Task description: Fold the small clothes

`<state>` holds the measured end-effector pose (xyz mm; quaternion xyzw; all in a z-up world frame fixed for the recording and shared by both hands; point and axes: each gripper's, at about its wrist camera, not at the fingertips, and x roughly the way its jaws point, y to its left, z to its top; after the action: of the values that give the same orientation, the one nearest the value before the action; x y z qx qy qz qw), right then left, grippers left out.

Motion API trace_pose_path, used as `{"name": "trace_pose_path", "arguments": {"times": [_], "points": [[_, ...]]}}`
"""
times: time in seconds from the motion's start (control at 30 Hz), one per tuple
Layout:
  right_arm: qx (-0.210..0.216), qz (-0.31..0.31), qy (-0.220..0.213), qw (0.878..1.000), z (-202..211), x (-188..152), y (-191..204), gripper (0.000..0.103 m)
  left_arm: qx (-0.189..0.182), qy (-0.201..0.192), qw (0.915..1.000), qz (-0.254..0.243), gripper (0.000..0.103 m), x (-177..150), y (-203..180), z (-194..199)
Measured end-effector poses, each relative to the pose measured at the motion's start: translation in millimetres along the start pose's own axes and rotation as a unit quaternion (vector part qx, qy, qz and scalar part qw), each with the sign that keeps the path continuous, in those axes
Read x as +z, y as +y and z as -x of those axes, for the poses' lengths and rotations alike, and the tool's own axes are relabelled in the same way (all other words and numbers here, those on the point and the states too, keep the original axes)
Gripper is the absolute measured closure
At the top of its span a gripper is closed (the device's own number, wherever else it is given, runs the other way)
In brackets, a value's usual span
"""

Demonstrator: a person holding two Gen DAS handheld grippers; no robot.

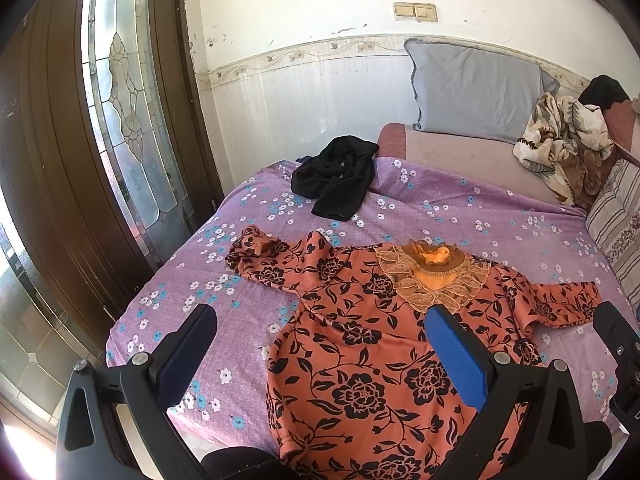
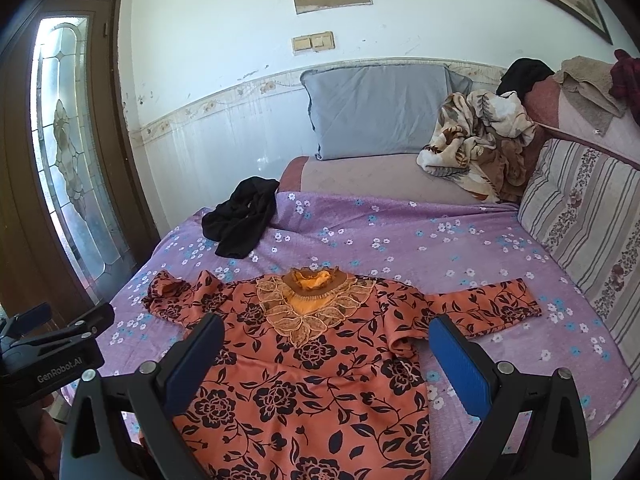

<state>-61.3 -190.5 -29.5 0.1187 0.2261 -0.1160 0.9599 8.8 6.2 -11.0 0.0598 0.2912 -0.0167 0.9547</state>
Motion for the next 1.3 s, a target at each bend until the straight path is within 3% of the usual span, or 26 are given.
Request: {"name": "trace_pose_path", "arguments": {"times": [0.37,0.67,0.77,0.93,1.0,1.07,1.13,1.23,1.3], "points": [[-0.003,-0.004,0.012,1.0,-13,-2,-3,0.0,-0.002,0.007,1.0,0.002,0.0,4,-8,-8],[-0.012,-0.025,0.027,0.999,-40,-3,-21,0.0,0.0,0.027,0.9996,-0.006,0.0,5,-19,-38],[-0.015,-0.04,0.034,0.999,-55,-3,-36,0.0,0.0,0.036,0.9993,-0.012,0.0,2,-26,-58],[0.015,-0.131,0.054,0.99,-101,-8,-111,0.0,-0.025,0.115,0.9928,-0.022,0.0,-16,-52,-141],[0.027,-0.208,0.069,0.975,-124,-16,-164,0.0,-0.03,0.155,0.987,-0.03,0.0,-29,-72,-189],[0.033,-0.309,0.075,0.948,-140,-30,-226,0.0,-0.024,0.187,0.9811,-0.044,0.0,-43,-94,-228],[0.043,-0.41,0.059,0.909,-153,-46,-282,0.001,-0.014,0.189,0.9802,-0.056,0.0,-54,-112,-248],[0.04,-0.508,0.05,0.859,-175,-64,-342,0.008,-0.028,0.163,0.9824,-0.087,0.0,-68,-126,-260],[0.029,-0.536,0.058,0.842,-190,-71,-367,0.018,-0.035,0.184,0.9757,-0.114,0.0,-79,-132,-273]]}}
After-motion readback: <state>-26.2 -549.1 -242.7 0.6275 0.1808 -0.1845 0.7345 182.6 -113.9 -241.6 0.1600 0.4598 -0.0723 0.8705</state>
